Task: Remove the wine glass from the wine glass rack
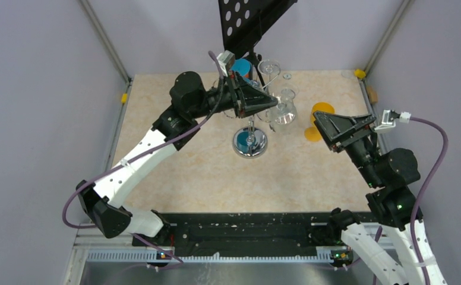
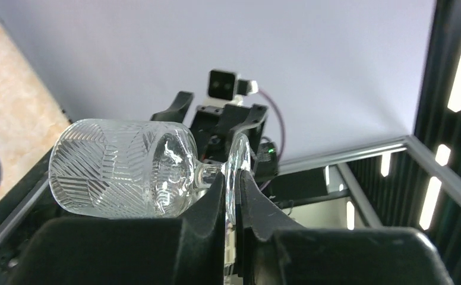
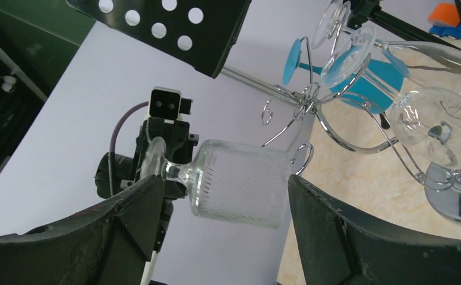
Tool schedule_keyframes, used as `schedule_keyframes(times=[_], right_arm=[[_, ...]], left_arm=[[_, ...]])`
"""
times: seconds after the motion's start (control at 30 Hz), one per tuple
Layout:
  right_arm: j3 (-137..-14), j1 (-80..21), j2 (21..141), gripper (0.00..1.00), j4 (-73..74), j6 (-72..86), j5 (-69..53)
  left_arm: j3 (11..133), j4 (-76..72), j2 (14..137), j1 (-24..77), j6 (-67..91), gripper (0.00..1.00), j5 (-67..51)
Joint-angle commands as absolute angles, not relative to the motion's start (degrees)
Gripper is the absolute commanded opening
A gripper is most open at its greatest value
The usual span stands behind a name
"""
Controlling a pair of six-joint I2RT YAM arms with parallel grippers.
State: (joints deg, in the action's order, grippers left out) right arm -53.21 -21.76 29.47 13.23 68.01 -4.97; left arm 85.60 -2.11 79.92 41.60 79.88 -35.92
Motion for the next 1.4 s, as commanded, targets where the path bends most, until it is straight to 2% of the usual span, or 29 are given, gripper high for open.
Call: schedule_keyframes(times=[0.0,0.23,0.4,0.5,0.83,0.97,1.0,1.1,1.13,1.2,1.3,1.37], right_arm=[[-49.92,-22.32,28.61,0.79,6.63,69.37,-4.61],[-46.90,-22.32,31.24,0.81,-9.46,71.86,-11.80],[-47.36,-22.32,36.26,0.79,-25.31,74.04,-19.47],[-48.58,-22.32,38.93,0.71,-31.98,75.57,-23.23],[-50.89,-22.32,45.22,0.32,-48.23,82.10,-29.09],[-51.55,-22.34,46.33,0.02,-51.49,83.39,-29.39],[-52.06,-22.33,46.57,0.00,-51.58,83.36,-29.39],[-53.63,-22.32,46.59,0.00,-50.28,81.94,-29.36],[-54.41,-22.32,46.44,0.00,-48.88,80.70,-29.40],[-56.51,-22.32,45.77,0.00,-43.88,76.96,-29.21],[-60.67,-22.33,43.62,0.00,-32.21,67.41,-27.42],[-63.72,-22.32,42.17,0.00,-23.22,61.17,-24.88]], left_arm=[[84.90,-15.06,75.35,40.72,89.27,0.00,-31.10],[84.09,-27.75,76.59,40.70,103.44,0.00,-31.10],[83.22,-31.30,77.05,40.70,108.02,0.00,-30.68],[82.32,-34.93,77.78,40.76,111.35,0.00,-30.30],[81.86,-38.16,78.72,40.76,112.26,0.00,-29.59],[82.31,-38.41,78.92,40.72,110.72,0.00,-30.03],[82.49,-37.97,78.86,40.70,110.08,0.00,-30.06],[83.57,-35.63,78.27,40.65,106.20,0.13,-30.29],[83.80,-34.65,78.02,40.61,104.84,0.21,-30.32],[84.20,-31.64,77.33,40.36,101.53,0.43,-30.20],[83.99,-25.35,75.38,39.56,94.66,0.61,-29.31],[83.63,-20.46,73.60,38.64,89.43,0.69,-28.61]])
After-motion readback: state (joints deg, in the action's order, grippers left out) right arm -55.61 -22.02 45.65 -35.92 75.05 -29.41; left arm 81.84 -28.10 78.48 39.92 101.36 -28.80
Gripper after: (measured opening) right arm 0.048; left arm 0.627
